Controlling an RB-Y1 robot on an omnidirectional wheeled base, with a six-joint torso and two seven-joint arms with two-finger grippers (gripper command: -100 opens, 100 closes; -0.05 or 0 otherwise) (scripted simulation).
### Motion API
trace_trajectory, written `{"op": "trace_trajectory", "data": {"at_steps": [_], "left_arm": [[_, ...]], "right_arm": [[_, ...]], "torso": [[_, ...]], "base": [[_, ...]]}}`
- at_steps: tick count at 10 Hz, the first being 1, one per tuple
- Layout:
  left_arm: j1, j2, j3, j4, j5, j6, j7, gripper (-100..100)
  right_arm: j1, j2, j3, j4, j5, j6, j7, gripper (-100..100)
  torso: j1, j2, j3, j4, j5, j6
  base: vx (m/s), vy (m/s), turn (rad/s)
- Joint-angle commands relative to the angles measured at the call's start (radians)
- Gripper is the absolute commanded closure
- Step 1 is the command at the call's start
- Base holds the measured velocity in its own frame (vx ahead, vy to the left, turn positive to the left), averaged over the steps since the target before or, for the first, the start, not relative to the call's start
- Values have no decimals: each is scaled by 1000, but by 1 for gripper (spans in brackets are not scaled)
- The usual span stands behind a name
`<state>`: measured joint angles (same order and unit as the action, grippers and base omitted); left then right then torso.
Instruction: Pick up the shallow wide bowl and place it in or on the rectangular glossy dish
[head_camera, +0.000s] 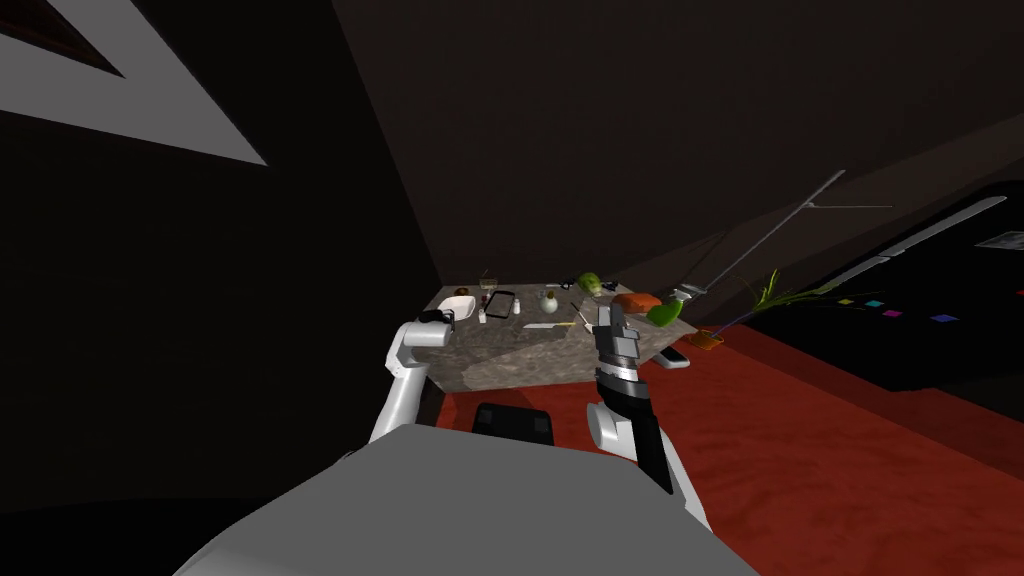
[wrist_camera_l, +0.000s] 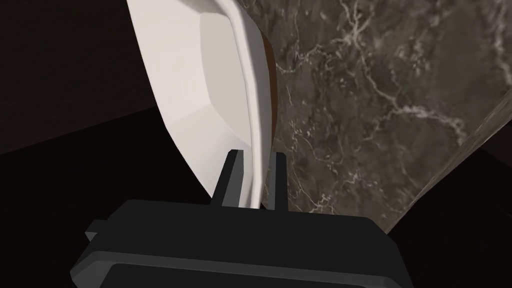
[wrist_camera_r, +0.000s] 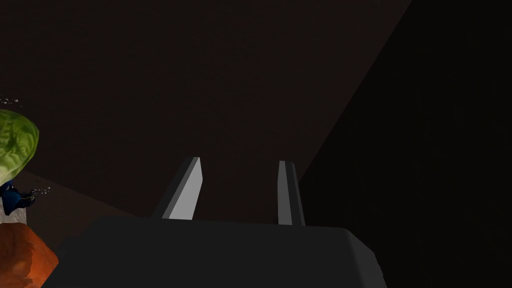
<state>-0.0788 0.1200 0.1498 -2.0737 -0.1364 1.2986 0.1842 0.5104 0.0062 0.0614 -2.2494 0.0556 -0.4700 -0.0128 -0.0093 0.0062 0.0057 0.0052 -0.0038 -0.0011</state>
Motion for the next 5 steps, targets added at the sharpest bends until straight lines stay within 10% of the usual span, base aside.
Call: {"op": "trace_trajectory", "data": {"at_steps": [1, 5], "left_arm": [[-36, -4, 22, 11, -10, 20, 1, 100], [-131, -4, 66, 53, -40, 85, 27, 100]], "right_arm": [[0, 0, 0, 0, 0, 0, 0, 0], [0, 0, 0, 0, 0, 0, 0, 0]], "torso": [[0, 0, 0, 0, 0, 0], [-2, -2, -1, 0, -1, 1]], "base": [[-13, -76, -74], [15, -95, -154]]}}
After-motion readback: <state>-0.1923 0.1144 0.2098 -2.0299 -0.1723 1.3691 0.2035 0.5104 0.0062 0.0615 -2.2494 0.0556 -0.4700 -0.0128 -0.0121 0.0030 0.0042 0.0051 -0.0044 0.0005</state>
